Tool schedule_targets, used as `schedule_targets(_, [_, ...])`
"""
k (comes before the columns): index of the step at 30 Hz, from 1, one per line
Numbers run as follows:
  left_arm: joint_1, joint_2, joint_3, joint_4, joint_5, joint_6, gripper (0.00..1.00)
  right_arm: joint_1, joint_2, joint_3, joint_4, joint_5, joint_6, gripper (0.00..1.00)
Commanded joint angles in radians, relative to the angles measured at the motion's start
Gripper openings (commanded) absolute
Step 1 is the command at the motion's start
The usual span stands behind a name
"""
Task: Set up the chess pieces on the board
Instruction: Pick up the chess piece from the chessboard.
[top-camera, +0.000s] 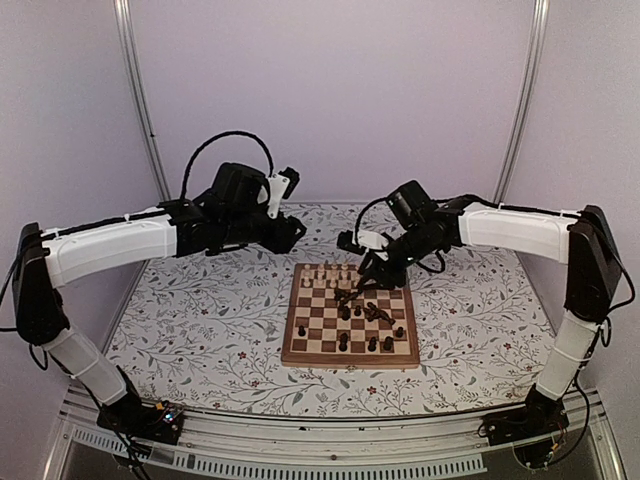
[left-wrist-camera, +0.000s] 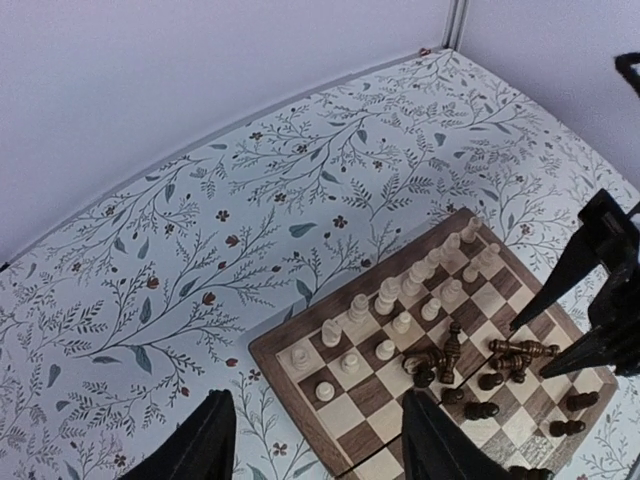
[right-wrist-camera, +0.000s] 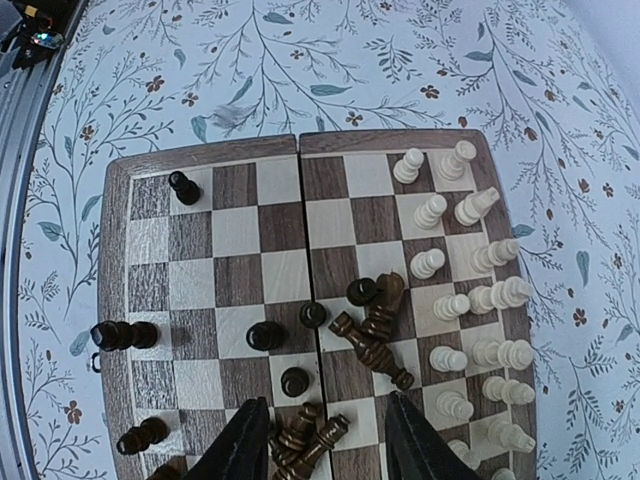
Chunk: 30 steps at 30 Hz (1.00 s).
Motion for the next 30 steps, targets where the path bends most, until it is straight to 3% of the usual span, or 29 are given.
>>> schedule_targets(1, [0.052,-0.053,-0.084,0.056,-0.014,-0.001,0.59,0.058,0.104,0.086,-0.05,-0.022,-0.001,0.42])
schedule_targets(15, [0.101,-0.053,-0.081,0.041,0.098,0.014,0.6,0.086,0.265,0.164,-0.109,0.037,0.012,0.41])
schedule_targets(19, [0.101,-0.053,-0.08,0.037,0.107,0.014,0.6,0.089,0.28,0.178,-0.121,0.027,0.009,0.33])
schedule_targets(24, [0.101,-0.049,-0.078,0.036,0.116,0.013,0.6,0.091,0.284,0.195,-0.138,0.02,0.004,0.14])
schedule_targets(30, [0.101,-0.044,-0.075,0.031,0.124,0.014,0.59,0.103,0.245,0.215,-0.172,0.006,0.005,0.11])
